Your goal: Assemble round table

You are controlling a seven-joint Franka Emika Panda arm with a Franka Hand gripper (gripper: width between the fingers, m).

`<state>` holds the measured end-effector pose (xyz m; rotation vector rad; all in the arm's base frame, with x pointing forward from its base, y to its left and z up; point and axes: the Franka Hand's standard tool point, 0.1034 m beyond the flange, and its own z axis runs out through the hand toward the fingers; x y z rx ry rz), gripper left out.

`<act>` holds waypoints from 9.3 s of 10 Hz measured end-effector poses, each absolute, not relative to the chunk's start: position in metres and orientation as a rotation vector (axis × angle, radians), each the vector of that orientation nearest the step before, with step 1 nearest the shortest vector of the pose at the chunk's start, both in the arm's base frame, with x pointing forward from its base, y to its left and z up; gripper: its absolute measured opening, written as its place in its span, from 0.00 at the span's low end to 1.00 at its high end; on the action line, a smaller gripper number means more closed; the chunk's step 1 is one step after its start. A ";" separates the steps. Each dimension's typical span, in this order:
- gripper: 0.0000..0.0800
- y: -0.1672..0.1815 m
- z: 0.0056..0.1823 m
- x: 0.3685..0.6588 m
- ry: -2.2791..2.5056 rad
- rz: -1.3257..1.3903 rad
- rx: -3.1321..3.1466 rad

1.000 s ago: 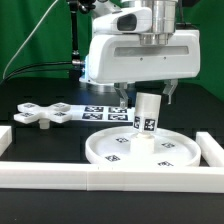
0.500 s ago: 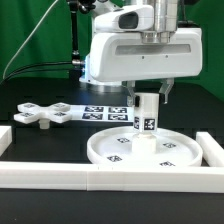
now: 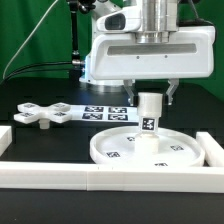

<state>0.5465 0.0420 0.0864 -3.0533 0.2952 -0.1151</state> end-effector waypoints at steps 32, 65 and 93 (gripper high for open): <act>0.81 0.051 0.081 0.556 -1.098 -0.119 -2.940; 0.51 0.035 0.076 0.551 0.276 -0.125 -3.050; 0.81 0.045 0.079 0.559 0.521 -0.055 -2.938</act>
Offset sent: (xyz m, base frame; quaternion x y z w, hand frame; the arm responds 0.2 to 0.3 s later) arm -0.0173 0.0043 -0.0044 -0.0058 0.0086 0.3267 0.9451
